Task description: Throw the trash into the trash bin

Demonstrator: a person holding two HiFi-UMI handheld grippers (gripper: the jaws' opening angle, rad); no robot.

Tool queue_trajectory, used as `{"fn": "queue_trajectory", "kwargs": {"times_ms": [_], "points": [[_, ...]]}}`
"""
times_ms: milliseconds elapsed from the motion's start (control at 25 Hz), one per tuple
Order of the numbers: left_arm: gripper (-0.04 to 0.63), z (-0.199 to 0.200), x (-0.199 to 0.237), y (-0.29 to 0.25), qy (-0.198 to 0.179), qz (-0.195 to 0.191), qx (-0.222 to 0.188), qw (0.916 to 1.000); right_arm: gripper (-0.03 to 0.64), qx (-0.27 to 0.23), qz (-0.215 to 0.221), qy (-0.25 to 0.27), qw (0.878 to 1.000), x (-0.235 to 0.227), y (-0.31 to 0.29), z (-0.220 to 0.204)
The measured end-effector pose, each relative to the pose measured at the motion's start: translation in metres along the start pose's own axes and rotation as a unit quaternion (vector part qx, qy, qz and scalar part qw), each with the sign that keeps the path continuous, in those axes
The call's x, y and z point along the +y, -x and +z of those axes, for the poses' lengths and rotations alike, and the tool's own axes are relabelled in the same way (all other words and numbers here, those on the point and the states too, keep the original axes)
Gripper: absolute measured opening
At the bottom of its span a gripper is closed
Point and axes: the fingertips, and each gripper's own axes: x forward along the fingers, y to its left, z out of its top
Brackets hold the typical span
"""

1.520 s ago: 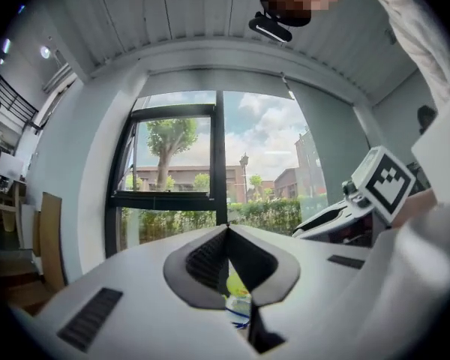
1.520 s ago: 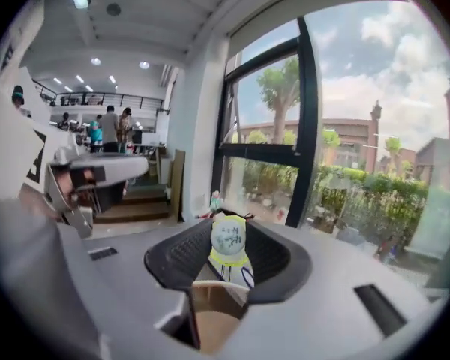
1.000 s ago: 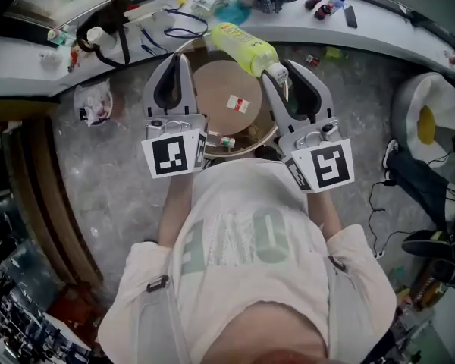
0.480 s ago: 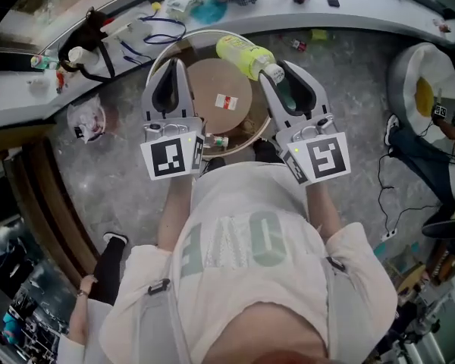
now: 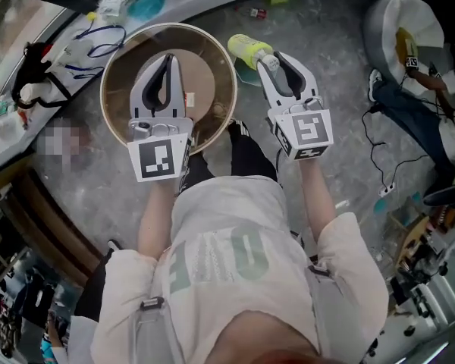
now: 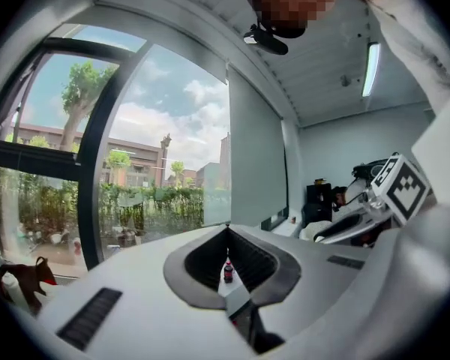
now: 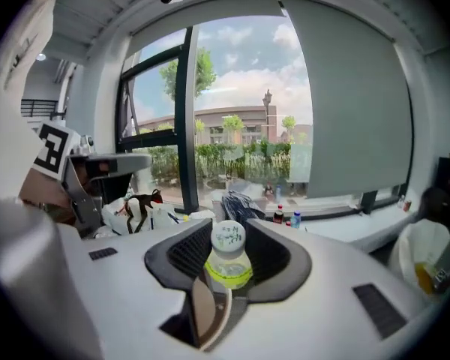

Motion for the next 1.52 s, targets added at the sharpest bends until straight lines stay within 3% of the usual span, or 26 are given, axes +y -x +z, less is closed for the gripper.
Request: {"fn": "queue_trajectory", "kwargs": {"times_ms": [240,400,560,760,920,1080,1400,1520], "points": [[0.012,-0.049,-0.043,-0.036,0.004,-0.033,0.054,0.9980,0.144,0.126,-0.008,-0.028,0.992,-0.067,-0.038,-0.135],[0.012,-0.074,-0.065,-0.051,0.017,-0.040,0.068,0.9967,0.144,0.166,-0.012,0.000,0.986,-0.099,-0.057,-0.196],[0.012,-0.081,-0.076,-0.065,0.026,-0.046,0.071,0.9961,0.144,0.190,-0.010,-0.011,0.982,-0.109,-0.075,-0.234],[0.012,-0.086,-0.081,-0.073,0.028,-0.045,0.079,0.9954,0.146,0.229,0.001,-0.006,0.973,-0.102,-0.086,-0.271],[0.012,-0.091,-0.076,-0.076,0.029,-0.039,0.085,0.9952,0.146,0.246,-0.019,-0.010,0.969,-0.103,-0.094,-0.293],[0.012,-0.100,-0.068,-0.075,0.029,-0.035,0.094,0.9946,0.266,0.259,-0.049,-0.018,0.964,-0.108,-0.103,-0.305],[0.012,-0.094,-0.067,-0.067,0.031,-0.031,0.086,0.9954,0.266,0.248,-0.039,-0.014,0.968,-0.096,-0.105,-0.292],[0.012,-0.101,-0.064,-0.058,0.029,-0.026,0.106,0.9936,0.265,0.243,-0.044,-0.026,0.969,-0.093,-0.104,-0.287]]}}
